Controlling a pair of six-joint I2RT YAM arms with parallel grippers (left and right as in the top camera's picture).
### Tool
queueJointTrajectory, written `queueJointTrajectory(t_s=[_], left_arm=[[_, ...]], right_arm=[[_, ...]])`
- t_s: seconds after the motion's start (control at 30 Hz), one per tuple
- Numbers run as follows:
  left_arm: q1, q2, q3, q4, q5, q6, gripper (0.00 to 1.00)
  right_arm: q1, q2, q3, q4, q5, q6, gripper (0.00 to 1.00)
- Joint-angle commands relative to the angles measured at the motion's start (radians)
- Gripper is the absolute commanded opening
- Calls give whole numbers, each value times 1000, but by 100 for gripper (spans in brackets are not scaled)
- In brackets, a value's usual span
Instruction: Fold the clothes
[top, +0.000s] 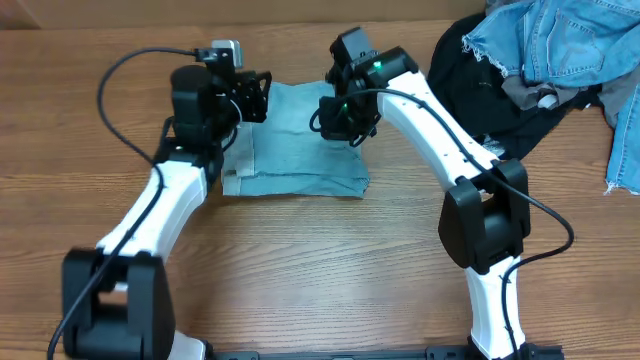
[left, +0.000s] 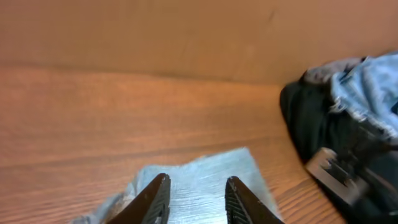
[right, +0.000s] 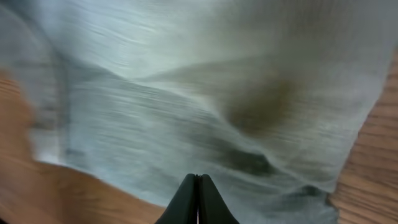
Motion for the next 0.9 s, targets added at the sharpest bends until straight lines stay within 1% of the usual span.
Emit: queueJointTrajectory(t_s=[0.0,0.13,0.27,0.33,0.47,0.53,0.63,0.67,0.73,0.8,0.83,0.87], left_arm=[[-14,137,-4,45,8,-55,35],[-11,244,-4,75,-39,-71,33],[-5,261,-4,28,-207,-90,29],[9,261,-4,22,-238,-109,29],[45,261,-4,-34,-258,-195,28],[59,241,-4,-32,-227,-209,32],[61,157,-2,-29,-208,-196,35],[61,107,-2,-29,-208,-174,37],[61,-7,-2,-50,-222,-127,38],[59,-116,-2,-131,-257,-102,38],[59,-158,-2,-197,-261,-95,38],[59,-224,-2,-298,-262,-95,39]], right_arm=[[-5,3,-105,58,-20,10,4],[-5,3,-198,113,-12,16,4],[-6,3,-218,77,39,16,4],[-5,3,-218,63,68,17,4],[-5,3,-218,48,87,38,4],[-6,3,-218,45,86,39,4],[-6,3,-218,35,85,38,4],[-6,3,-218,33,85,39,4],[-6,3,-218,28,84,39,4],[-6,3,-218,28,81,38,4],[-6,2,-216,27,76,38,4],[-9,2,-213,26,61,38,4]])
